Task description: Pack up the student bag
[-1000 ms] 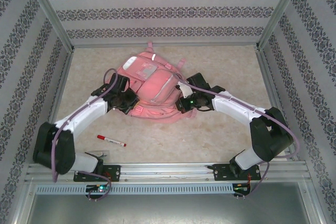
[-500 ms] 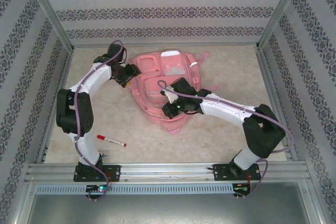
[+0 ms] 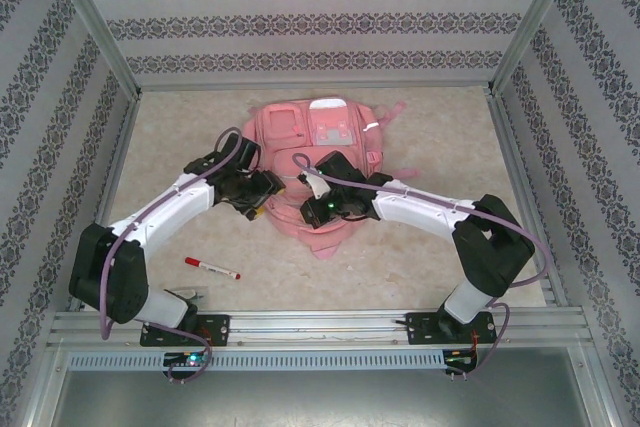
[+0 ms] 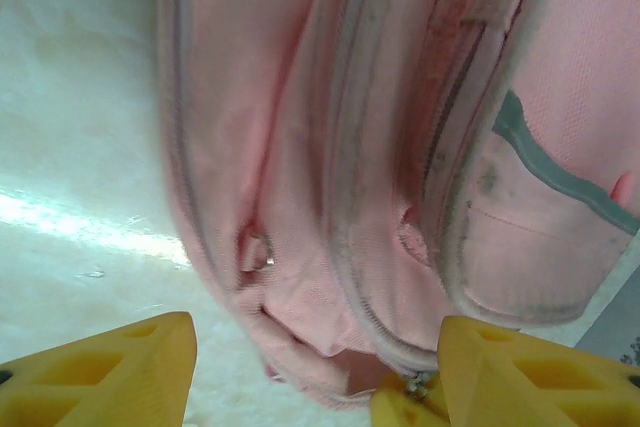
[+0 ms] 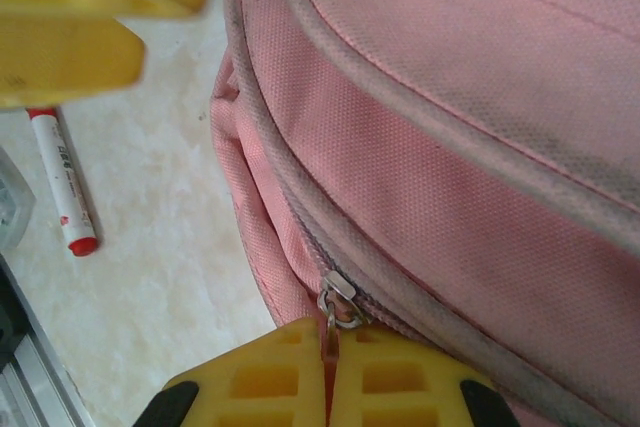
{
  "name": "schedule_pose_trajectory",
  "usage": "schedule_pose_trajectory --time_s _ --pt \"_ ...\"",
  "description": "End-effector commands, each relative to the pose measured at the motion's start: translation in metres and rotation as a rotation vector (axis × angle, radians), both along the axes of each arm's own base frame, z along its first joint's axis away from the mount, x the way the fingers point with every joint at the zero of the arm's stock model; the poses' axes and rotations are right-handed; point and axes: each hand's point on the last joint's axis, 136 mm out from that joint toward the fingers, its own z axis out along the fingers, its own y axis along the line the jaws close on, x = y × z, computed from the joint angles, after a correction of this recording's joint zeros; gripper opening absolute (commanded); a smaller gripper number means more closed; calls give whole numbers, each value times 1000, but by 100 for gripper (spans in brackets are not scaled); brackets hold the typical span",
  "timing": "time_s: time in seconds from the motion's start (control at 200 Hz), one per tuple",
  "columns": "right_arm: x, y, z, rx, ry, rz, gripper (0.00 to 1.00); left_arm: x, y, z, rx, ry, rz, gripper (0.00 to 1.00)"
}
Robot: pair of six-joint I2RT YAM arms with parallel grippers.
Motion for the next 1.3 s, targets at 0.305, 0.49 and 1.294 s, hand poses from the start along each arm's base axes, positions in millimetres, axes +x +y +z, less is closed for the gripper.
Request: schedule_pose_trajectory --time_s 0.305,0.49,1.294 --pt "-9 33 44 170 -54 23 0 20 2 -23 40 -44 246 44" --pt "-18 32 40 148 -33 35 0 20 20 -33 160 -48 271 28" --pt "25 -119 -35 -240 -17 -303 0 32 51 14 178 -165 67 0"
